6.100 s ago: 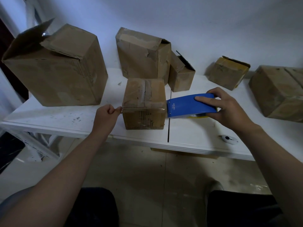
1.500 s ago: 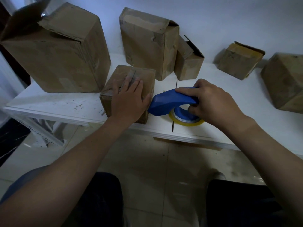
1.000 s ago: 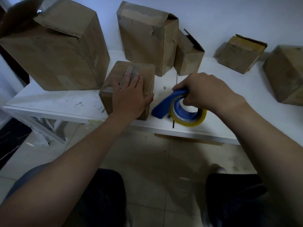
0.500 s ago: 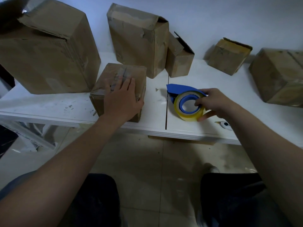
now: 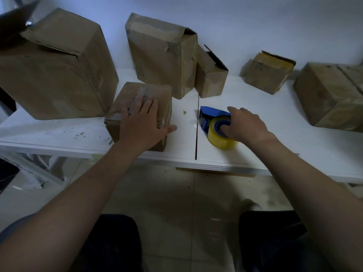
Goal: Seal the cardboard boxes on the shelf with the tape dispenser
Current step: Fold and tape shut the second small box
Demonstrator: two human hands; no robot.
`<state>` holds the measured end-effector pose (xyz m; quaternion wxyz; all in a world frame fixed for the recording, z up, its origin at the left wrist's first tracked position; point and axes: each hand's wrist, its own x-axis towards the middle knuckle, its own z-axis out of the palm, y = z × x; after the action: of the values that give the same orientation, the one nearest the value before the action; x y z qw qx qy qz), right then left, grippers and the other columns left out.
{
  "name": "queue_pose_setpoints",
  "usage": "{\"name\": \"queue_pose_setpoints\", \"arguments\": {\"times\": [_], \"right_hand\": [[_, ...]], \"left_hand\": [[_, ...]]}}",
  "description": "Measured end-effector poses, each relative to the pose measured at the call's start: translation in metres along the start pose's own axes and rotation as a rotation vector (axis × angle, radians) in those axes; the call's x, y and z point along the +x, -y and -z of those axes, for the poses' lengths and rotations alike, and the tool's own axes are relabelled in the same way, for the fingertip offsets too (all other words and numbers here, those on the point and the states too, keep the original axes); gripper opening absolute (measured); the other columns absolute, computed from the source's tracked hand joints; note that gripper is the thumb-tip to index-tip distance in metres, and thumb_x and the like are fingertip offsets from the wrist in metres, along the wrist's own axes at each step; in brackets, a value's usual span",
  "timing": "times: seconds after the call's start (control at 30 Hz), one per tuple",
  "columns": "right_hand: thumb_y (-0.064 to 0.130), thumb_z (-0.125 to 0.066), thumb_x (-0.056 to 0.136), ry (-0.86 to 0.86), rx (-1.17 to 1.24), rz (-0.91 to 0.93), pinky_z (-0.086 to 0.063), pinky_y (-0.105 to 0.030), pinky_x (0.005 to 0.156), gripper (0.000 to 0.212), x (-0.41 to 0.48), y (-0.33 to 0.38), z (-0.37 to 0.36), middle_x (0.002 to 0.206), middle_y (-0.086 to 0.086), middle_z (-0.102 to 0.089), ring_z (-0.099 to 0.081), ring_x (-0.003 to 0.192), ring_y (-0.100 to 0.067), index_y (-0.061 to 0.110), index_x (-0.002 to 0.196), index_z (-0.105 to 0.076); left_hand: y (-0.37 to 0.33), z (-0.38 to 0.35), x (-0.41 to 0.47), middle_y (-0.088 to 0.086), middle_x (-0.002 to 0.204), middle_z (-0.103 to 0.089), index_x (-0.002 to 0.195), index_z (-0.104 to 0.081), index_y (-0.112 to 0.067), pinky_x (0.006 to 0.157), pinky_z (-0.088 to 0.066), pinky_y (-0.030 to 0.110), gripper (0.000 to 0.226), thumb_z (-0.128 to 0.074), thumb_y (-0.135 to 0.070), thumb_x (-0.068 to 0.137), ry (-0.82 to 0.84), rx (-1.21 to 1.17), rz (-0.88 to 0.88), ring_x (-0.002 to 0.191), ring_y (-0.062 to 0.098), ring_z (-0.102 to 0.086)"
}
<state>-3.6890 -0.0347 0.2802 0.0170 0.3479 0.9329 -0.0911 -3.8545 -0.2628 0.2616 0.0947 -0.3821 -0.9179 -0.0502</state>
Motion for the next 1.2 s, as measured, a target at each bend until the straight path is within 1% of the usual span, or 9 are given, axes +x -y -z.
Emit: {"name": "queue_pose_setpoints", "arguments": {"times": [0.2,0.3,0.37,0.5,0.7,0.83,1.0,1.1,1.2], "right_hand": [[0.059,-0.047,0.097,-0.067,-0.144,0.1,-0.042,-0.044,0.079,0.063,-0.015,0.035,0.0,0.152,-0.006,-0.037,-0.048,0.125,-0.038,0.032,0.151,-0.03],[0.061,-0.043,0.098,-0.085,-0.128,0.154,-0.046,-0.047,0.083,0.061,-0.02,0.05,0.001,0.151,-0.005,-0.04,-0.047,0.126,-0.038,0.032,0.15,-0.033],[0.06,-0.041,0.1,-0.089,-0.09,0.209,-0.049,-0.05,0.09,0.059,-0.025,0.061,0.002,0.155,-0.004,-0.037,-0.044,0.133,-0.037,0.031,0.151,-0.034],[0.048,-0.037,0.105,-0.163,0.035,0.386,-0.047,-0.05,0.101,0.047,-0.034,0.086,-0.001,0.159,-0.004,-0.036,-0.039,0.14,-0.036,0.031,0.148,-0.045],[0.036,-0.032,0.106,-0.235,0.183,0.564,-0.034,-0.051,0.113,0.043,-0.022,0.129,-0.015,0.145,-0.004,-0.052,-0.04,0.137,-0.032,0.021,0.137,-0.057],[0.036,-0.027,0.106,-0.198,0.12,0.49,-0.02,-0.056,0.12,0.051,-0.005,0.158,-0.028,0.155,0.003,-0.041,-0.025,0.148,-0.026,0.024,0.155,-0.033],[0.041,-0.02,0.107,-0.087,0.058,0.341,-0.009,-0.062,0.121,0.058,0.008,0.16,-0.033,0.168,-0.005,-0.011,-0.001,0.155,-0.031,0.018,0.16,-0.015],[0.036,-0.024,0.109,-0.067,0.12,0.338,-0.014,-0.058,0.122,0.057,0.008,0.151,-0.028,0.168,-0.012,-0.004,0.0,0.155,-0.032,0.011,0.159,-0.014],[0.032,-0.03,0.109,-0.046,0.214,0.376,-0.019,-0.047,0.123,0.057,0.011,0.141,-0.029,0.168,-0.012,-0.003,-0.014,0.152,-0.038,0.012,0.16,-0.013]], "left_hand": [[0.03,0.012,-0.005,0.004,0.164,-0.023,0.153,-0.028,-0.032,0.118,-0.012,0.066,0.076,-0.016,-0.075,0.092,-0.088,-0.265,0.167,0.153,0.031,-0.013],[0.056,0.015,-0.005,0.011,0.153,-0.039,0.148,-0.037,-0.028,0.109,-0.037,0.06,0.079,-0.025,-0.08,0.09,-0.034,-0.462,0.367,0.142,0.036,-0.036],[0.052,0.019,-0.013,0.008,0.138,-0.051,0.14,-0.044,-0.023,0.096,-0.049,0.05,0.069,-0.033,-0.074,0.094,-0.027,-0.457,0.344,0.123,0.033,-0.053],[0.026,0.021,-0.029,0.011,0.149,-0.039,0.143,-0.042,-0.022,0.091,-0.046,0.042,0.054,-0.042,-0.055,0.1,-0.033,-0.381,0.25,0.122,0.035,-0.053],[0.019,0.017,-0.017,0.012,0.132,-0.039,0.132,-0.046,-0.019,0.086,-0.048,0.038,0.048,-0.049,-0.053,0.098,-0.054,-0.446,0.307,0.108,0.031,-0.056],[0.013,0.012,-0.006,0.01,0.129,-0.034,0.127,-0.045,-0.017,0.085,-0.049,0.038,0.047,-0.055,-0.051,0.096,-0.041,-0.587,0.367,0.102,0.029,-0.056],[0.015,-0.001,-0.005,0.008,0.14,-0.036,0.143,-0.033,-0.026,0.091,-0.046,0.034,0.052,-0.056,-0.034,0.098,-0.11,-0.869,0.436,0.108,0.018,-0.05],[0.017,-0.004,-0.008,0.005,0.142,-0.048,0.15,-0.031,-0.022,0.09,-0.039,0.03,0.049,-0.045,-0.035,0.104,-0.091,-0.992,0.497,0.118,0.017,-0.051],[0.012,-0.006,-0.014,0.001,0.126,-0.056,0.146,-0.043,-0.019,0.088,-0.035,0.03,0.044,-0.033,-0.039,0.108,-0.071,-1.006,0.539,0.107,0.014,-0.049]]}}
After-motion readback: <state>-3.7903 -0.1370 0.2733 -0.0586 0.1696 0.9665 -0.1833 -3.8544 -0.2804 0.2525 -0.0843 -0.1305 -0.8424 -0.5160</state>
